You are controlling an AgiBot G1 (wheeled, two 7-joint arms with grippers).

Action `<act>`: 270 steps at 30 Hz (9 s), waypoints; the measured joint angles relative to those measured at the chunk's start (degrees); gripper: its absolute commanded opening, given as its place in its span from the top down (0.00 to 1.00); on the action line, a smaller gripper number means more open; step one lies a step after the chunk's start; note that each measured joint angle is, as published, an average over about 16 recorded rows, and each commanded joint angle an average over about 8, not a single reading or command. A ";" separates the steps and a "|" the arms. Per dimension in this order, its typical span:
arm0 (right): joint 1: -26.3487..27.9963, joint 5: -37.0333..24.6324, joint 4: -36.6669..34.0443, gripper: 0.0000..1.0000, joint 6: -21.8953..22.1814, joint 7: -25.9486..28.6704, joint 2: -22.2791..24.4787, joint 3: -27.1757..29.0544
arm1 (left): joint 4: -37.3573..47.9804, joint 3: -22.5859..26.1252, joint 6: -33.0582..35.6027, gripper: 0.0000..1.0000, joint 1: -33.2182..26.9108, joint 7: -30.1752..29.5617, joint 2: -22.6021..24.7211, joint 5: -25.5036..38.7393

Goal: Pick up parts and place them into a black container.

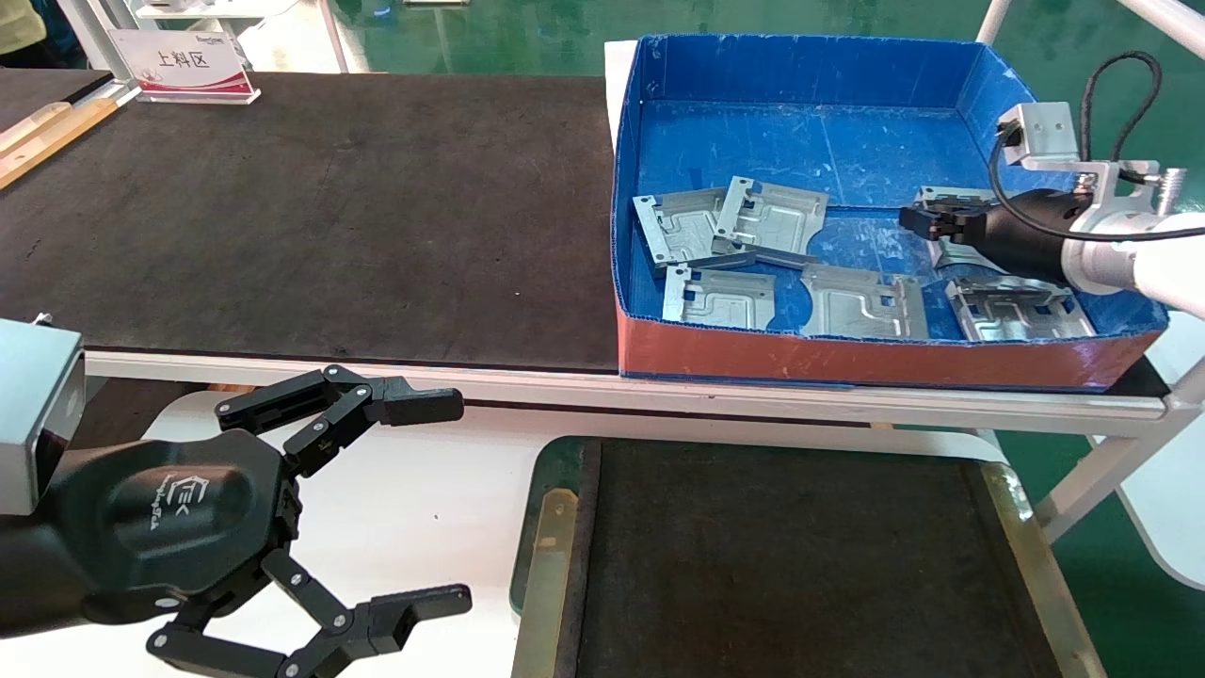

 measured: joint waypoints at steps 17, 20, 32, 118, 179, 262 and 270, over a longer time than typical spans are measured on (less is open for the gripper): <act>0.45 0.16 1.15 1.00 -1.41 -1.18 1.45 0.12 | 0.00 0.00 0.00 0.00 0.00 0.00 0.00 0.00; 0.79 0.64 1.97 1.00 -2.17 -2.10 2.02 0.45 | 0.00 0.00 0.00 0.00 0.00 0.00 0.00 0.00; 2.41 4.95 9.04 1.00 -14.16 -10.88 7.16 3.11 | 0.00 0.01 0.00 0.00 0.00 0.00 0.00 0.00; -27.89 7.78 34.45 1.00 -34.02 -41.15 2.52 -9.56 | 0.00 0.02 -0.01 0.00 -0.01 0.01 -0.01 -0.02; -17.03 12.18 3.99 0.00 -44.82 -57.20 -5.97 -6.56 | 0.00 0.04 -0.01 0.00 -0.01 0.02 -0.01 -0.02; -36.26 42.47 64.22 0.00 -50.07 -19.78 25.16 13.84 | 0.02 0.05 -0.04 0.00 -0.01 0.03 -0.02 -0.07; -39.58 42.29 69.18 0.00 -49.36 -17.62 27.24 16.67 | 0.02 0.05 -0.04 0.00 -0.01 0.03 -0.02 -0.07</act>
